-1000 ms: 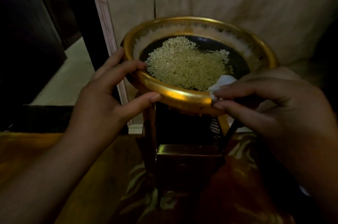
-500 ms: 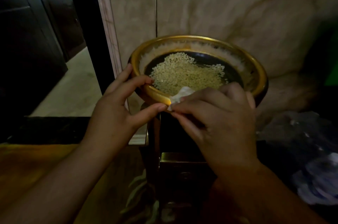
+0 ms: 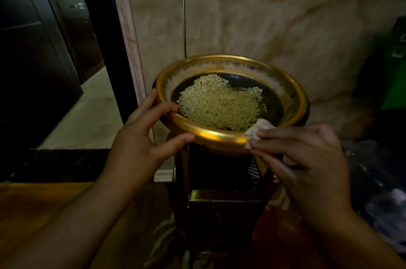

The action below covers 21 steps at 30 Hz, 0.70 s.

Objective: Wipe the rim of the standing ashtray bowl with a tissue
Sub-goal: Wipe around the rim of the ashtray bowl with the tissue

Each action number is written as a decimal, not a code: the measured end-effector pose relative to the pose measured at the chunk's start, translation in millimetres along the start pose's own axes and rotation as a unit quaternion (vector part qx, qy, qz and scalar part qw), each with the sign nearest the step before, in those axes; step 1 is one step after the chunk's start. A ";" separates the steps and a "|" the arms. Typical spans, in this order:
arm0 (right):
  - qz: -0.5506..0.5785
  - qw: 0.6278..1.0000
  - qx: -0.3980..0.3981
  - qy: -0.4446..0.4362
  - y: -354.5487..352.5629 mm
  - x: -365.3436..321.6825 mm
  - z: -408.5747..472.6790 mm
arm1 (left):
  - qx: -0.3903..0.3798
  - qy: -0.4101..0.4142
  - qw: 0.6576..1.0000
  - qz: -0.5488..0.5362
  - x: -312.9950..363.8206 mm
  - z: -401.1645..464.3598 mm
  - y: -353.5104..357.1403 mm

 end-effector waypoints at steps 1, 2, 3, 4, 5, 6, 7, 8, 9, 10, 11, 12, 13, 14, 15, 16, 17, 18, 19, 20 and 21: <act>0.009 1.000 0.001 -0.001 -5.2 4.5 1.7 | 0.001 0.001 1.000 -0.002 0.0 0.0 0.0; 0.020 1.000 0.003 -0.003 -9.8 9.4 2.7 | 0.001 0.001 1.000 -0.003 0.1 0.3 0.0; 0.029 1.000 0.002 -0.006 -13.4 14.0 3.9 | 0.001 0.002 1.000 -0.003 0.1 0.7 0.1; 0.037 0.999 0.000 -0.009 -16.3 20.2 4.5 | 0.001 0.002 1.000 0.000 -0.2 1.0 0.2; 0.046 0.999 -0.003 -0.010 -18.9 29.0 5.2 | 0.001 0.002 1.000 0.002 -0.5 0.9 0.4; 0.061 0.998 -0.005 -0.003 -21.9 41.5 6.0 | 0.001 0.000 1.000 0.004 -1.0 0.8 0.4; 0.080 0.997 -0.004 0.011 -25.2 56.4 6.4 | 0.002 -0.002 1.000 0.005 -1.1 0.3 0.3; 0.099 0.995 -0.001 0.027 -31.0 73.6 7.4 | 0.004 -0.003 1.000 0.004 1.0 0.8 2.4; 0.123 0.991 -0.003 0.047 -31.2 88.1 9.2 | 0.004 -0.007 1.000 0.003 -0.5 -0.3 0.8; 0.147 0.987 -0.006 0.067 -32.1 101.6 12.6 | 0.005 -0.009 1.000 0.000 -0.5 -0.2 0.8; 0.168 0.983 -0.011 0.079 -31.3 111.0 16.6 | 0.003 -0.011 1.000 -0.005 -1.9 -0.4 0.1; 0.188 0.979 -0.018 0.083 -31.8 118.5 21.9 | 0.002 -0.011 1.000 -0.011 -2.1 0.2 0.3; 0.208 0.974 -0.030 0.081 -29.6 123.2 27.3 | 0.003 -0.012 1.000 -0.017 -2.8 0.6 -0.4; 0.232 0.968 -0.045 0.082 -26.2 127.1 32.1 | 0.003 -0.012 1.000 -0.021 -3.5 0.7 -1.1; 0.254 0.961 -0.062 0.088 -23.4 132.4 37.5 | 0.005 -0.011 1.000 -0.022 -3.1 1.3 0.1; 0.275 0.953 -0.075 0.098 -19.1 137.5 41.3 | 0.006 -0.009 1.000 -0.018 -3.7 0.6 -0.3; 0.292 0.947 -0.082 0.110 -16.4 145.0 45.4 | 0.009 -0.004 1.000 -0.014 -3.7 0.9 0.3; 0.304 0.941 -0.084 0.120 -13.1 152.8 48.5 | 0.011 -0.003 1.000 -0.016 -4.9 0.8 0.1; 0.312 0.937 -0.081 0.133 -9.8 161.9 50.5 | 0.011 -0.007 1.000 -0.024 -6.7 0.6 0.2; 0.318 0.933 -0.077 0.147 -7.1 172.7 53.4 | 0.010 -0.011 0.999 -0.036 -8.1 1.8 0.9; 0.326 0.929 -0.071 0.162 -3.9 182.5 55.0 | 0.009 -0.016 0.999 -0.043 -11.0 2.1 1.1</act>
Point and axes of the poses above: each hand's wrist, its own z-axis towards the middle knuckle, its own y-axis out of the palm, x = y × z, the point moved 10 cm from there along z, towards the middle knuckle
